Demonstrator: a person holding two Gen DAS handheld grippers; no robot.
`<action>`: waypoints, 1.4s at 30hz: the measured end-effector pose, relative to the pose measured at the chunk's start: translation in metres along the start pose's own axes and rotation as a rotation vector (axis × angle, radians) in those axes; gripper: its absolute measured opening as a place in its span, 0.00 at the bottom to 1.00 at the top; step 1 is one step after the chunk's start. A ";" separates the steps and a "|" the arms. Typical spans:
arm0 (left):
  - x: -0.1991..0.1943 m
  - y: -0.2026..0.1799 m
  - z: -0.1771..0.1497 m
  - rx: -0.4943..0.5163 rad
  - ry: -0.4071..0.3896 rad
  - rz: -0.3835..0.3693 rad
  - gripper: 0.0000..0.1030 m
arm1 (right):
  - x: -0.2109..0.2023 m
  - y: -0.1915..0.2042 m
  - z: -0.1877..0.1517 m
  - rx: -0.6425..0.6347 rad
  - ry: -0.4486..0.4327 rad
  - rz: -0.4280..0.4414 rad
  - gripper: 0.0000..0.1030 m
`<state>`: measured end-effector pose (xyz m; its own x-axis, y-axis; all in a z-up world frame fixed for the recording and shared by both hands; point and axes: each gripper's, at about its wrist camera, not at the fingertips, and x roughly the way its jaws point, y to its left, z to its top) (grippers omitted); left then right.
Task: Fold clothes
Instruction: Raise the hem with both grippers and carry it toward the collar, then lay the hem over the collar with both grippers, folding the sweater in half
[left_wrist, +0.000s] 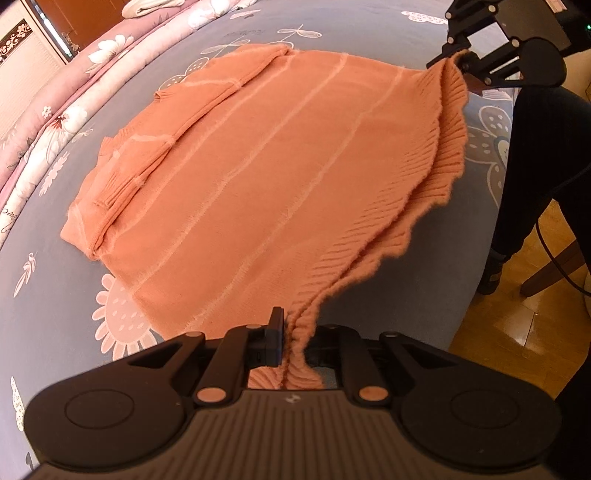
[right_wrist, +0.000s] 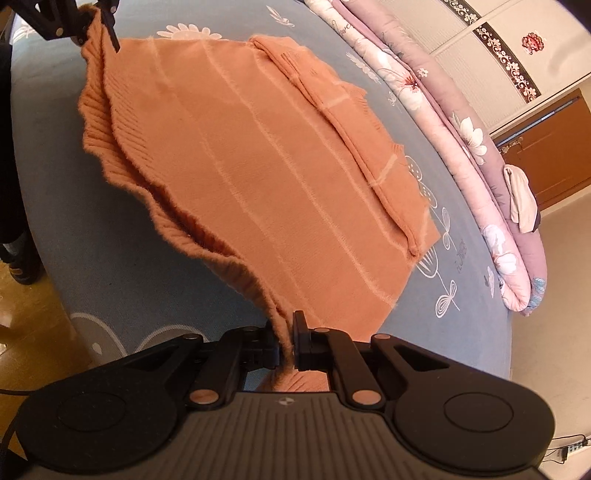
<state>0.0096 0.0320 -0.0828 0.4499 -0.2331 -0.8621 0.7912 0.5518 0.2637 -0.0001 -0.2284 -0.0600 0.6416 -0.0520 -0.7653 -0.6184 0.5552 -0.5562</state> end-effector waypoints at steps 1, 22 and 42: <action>-0.001 0.001 0.001 0.008 0.003 0.002 0.07 | 0.000 -0.003 0.002 -0.003 -0.004 0.000 0.08; -0.004 0.065 0.056 0.047 -0.011 0.130 0.07 | 0.022 -0.070 0.046 -0.051 -0.082 -0.064 0.07; 0.026 0.118 0.095 0.108 -0.063 0.296 0.08 | 0.068 -0.108 0.079 -0.093 -0.111 -0.210 0.07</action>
<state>0.1542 0.0151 -0.0334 0.6890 -0.1260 -0.7137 0.6602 0.5155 0.5464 0.1460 -0.2261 -0.0260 0.8032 -0.0636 -0.5922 -0.5021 0.4626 -0.7307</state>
